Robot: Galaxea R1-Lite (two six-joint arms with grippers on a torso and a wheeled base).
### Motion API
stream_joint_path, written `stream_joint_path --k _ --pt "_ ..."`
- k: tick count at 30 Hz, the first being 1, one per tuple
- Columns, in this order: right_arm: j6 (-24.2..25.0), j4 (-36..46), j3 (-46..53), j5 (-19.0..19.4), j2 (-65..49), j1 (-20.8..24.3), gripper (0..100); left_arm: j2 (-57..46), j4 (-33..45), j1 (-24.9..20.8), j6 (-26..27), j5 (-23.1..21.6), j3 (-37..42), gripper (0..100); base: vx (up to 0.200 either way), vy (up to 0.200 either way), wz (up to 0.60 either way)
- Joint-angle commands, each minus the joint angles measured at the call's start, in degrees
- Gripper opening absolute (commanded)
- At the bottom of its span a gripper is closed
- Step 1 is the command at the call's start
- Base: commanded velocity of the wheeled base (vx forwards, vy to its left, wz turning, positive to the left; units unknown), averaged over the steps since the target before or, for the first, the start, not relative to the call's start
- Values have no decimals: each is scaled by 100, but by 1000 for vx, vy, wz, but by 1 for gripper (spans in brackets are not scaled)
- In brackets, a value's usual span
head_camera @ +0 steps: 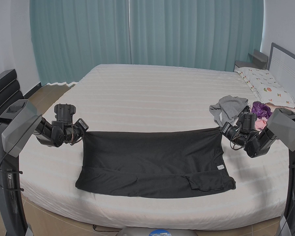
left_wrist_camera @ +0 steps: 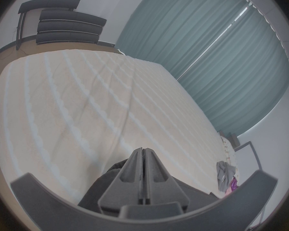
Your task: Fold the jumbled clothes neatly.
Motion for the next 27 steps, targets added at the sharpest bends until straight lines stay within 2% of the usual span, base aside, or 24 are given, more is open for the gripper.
stream_joint_path --k 1,5,10,27 --pt "42 2 -179 -11 194 -6 0 253 -21 -14 -132 4 -284 0 0 0 0" --pt "33 54 -294 -11 300 -24 0 482 -3 -22 -176 4 -521 0 0 0 0" --pt "16 81 -153 -2 194 -24 0 473 32 4 -167 39 -442 0 0 0 0" --pt "-72 2 1508 305 -412 -41 0 -292 5 39 404 -40 1465 0 0 0 0"
